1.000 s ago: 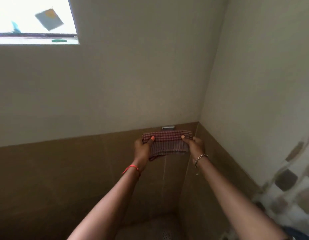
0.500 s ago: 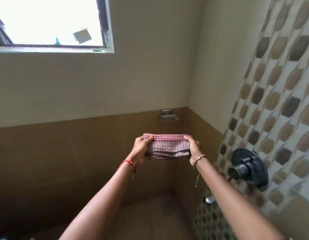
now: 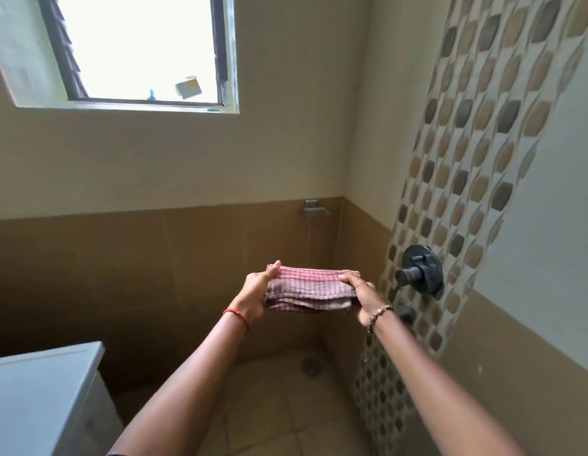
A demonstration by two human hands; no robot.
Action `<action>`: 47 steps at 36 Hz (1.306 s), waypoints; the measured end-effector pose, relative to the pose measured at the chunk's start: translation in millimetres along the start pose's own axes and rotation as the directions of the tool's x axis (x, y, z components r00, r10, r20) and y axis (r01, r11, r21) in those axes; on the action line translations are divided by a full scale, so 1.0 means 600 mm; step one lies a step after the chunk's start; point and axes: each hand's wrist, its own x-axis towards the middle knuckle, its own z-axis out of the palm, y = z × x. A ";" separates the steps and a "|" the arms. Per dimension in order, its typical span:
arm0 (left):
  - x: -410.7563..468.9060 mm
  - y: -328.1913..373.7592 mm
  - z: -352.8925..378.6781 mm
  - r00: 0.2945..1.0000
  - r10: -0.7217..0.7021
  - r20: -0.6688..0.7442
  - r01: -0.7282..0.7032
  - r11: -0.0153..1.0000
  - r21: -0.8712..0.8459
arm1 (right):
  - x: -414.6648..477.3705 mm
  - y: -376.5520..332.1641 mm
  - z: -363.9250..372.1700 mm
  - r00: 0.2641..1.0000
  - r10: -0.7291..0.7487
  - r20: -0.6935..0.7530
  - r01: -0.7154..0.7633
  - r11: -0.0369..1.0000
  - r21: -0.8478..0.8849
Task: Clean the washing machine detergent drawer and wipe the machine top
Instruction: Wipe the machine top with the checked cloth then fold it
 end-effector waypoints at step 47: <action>-0.904 -0.103 -0.626 0.981 -0.080 -0.178 0.124 0.959 0.254 | -0.875 0.461 0.283 0.913 0.317 0.258 -0.316 0.948 -0.045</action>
